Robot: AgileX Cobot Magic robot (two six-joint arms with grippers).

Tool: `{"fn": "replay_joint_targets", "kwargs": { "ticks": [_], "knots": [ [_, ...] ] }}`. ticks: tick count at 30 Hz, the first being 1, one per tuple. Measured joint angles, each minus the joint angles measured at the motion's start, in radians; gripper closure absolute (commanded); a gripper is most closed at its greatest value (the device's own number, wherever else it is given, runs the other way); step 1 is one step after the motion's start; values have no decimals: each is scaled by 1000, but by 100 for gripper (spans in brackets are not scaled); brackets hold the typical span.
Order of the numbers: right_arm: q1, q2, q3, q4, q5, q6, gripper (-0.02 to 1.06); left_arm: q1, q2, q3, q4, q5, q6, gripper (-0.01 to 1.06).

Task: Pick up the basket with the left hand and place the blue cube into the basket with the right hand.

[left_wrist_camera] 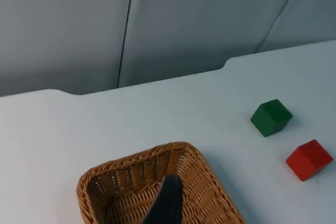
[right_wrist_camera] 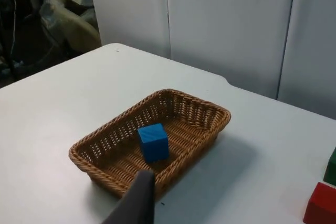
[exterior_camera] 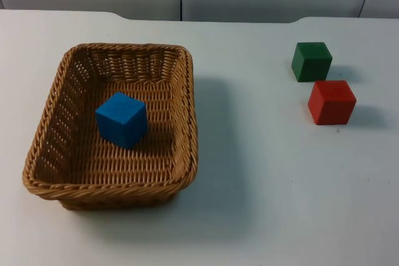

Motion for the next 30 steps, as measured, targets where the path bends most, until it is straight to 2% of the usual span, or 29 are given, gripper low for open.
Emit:
{"fn": "replay_joint_targets", "kwargs": {
  "ticks": [3,6,10,12,15,16,17,20,25,30],
  "knots": [
    [0,0,0,-5,27,-20,0,0,-152,34,97,34,-85,24],
    [0,0,0,10,50,-36,0,0,-257,91,132,41,-122,24],
    [0,0,0,147,93,-143,0,0,-488,251,204,54,-214,24],
    [0,0,0,178,111,-175,0,0,-549,288,240,62,-255,24],
    [0,0,0,251,185,-251,0,0,-720,351,401,131,-411,24],
    [0,0,0,251,185,-251,0,0,-720,351,401,131,-411,24],
    [0,0,0,285,219,-282,0,0,-800,361,484,178,-479,24],
    [2,-23,0,340,241,-335,0,0,-928,361,625,261,-599,24],
    [2,-79,0,376,270,-354,0,0,-1017,370,695,316,-642,24],
    [2,-133,0,385,363,-346,0,0,-1071,441,720,355,-675,24]
  ]
}}
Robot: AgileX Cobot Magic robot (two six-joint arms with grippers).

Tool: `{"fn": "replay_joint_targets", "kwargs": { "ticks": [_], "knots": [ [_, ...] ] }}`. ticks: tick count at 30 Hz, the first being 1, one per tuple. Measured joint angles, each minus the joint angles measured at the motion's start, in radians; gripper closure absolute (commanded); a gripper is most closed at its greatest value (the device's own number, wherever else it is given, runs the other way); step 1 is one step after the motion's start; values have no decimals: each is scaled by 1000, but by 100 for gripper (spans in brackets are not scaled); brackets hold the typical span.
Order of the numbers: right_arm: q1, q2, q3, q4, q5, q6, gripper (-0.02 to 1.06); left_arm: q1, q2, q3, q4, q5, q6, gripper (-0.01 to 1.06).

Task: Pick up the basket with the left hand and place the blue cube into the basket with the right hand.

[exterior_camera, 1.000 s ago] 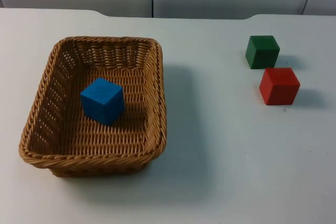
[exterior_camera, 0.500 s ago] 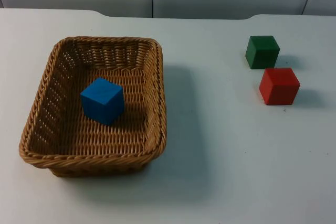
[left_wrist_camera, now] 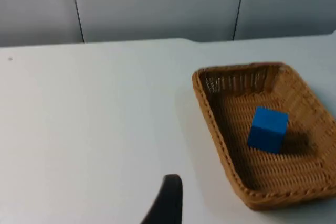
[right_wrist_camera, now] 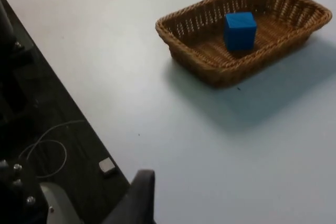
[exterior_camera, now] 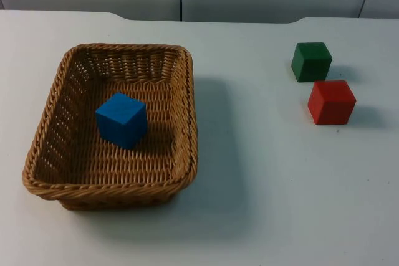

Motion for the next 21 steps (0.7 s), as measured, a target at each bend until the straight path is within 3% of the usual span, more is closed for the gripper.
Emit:
{"fn": "replay_joint_targets", "kwargs": {
  "ticks": [21],
  "knots": [
    [0,-2,40,2,-40,0,0,0,-2,41,82,43,-15,24]
  ]
}}
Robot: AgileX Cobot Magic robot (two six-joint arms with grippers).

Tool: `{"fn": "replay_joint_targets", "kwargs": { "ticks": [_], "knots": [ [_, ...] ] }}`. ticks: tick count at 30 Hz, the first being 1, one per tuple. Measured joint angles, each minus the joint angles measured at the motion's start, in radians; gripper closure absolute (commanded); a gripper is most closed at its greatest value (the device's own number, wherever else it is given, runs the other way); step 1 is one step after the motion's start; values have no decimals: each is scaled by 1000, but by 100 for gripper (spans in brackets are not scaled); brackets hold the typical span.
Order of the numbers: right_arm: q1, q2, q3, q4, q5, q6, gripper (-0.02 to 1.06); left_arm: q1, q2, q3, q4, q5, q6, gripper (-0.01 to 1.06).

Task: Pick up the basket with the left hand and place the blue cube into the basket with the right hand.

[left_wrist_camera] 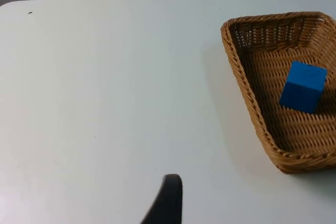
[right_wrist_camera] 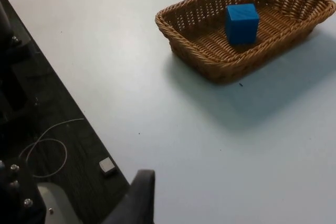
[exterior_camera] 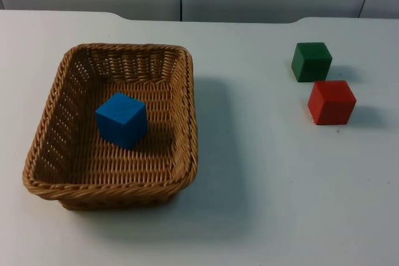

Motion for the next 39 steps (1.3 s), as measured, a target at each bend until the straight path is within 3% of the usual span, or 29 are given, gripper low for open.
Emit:
{"fn": "replay_joint_targets", "kwargs": {
  "ticks": [39],
  "knots": [
    [0,0,0,0,0,0,0,0,0,0,27,0,-25,24]
  ]
}}
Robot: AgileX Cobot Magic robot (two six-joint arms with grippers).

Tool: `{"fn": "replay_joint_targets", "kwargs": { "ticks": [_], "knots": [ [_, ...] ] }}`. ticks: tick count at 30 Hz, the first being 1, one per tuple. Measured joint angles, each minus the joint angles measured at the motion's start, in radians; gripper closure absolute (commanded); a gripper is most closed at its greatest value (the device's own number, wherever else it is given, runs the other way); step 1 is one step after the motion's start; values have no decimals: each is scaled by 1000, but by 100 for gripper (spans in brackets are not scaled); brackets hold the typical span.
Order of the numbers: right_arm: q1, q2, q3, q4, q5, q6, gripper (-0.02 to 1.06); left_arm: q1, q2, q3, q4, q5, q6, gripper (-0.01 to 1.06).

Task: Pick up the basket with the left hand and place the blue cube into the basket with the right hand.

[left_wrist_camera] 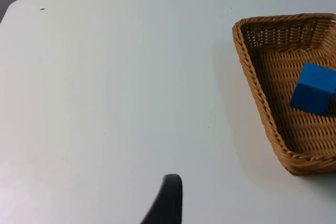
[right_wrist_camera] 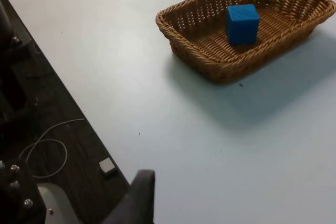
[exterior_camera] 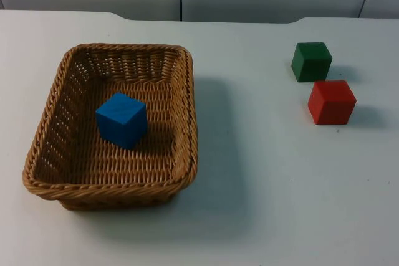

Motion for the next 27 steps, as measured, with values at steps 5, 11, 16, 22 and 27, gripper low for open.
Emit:
{"fn": "replay_joint_targets", "kwargs": {
  "ticks": [5,11,16,22,27],
  "knots": [
    [0,0,0,0,0,0,0,0,0,0,0,0,0,24],
    [0,0,0,0,0,0,0,0,0,0,0,0,0,24],
    [-49,0,0,0,0,0,0,0,0,0,0,0,0,24],
    [-267,0,0,0,0,0,0,0,0,0,0,0,0,24],
    [-502,0,0,0,0,0,0,0,0,0,0,0,-2,24]
  ]
}}
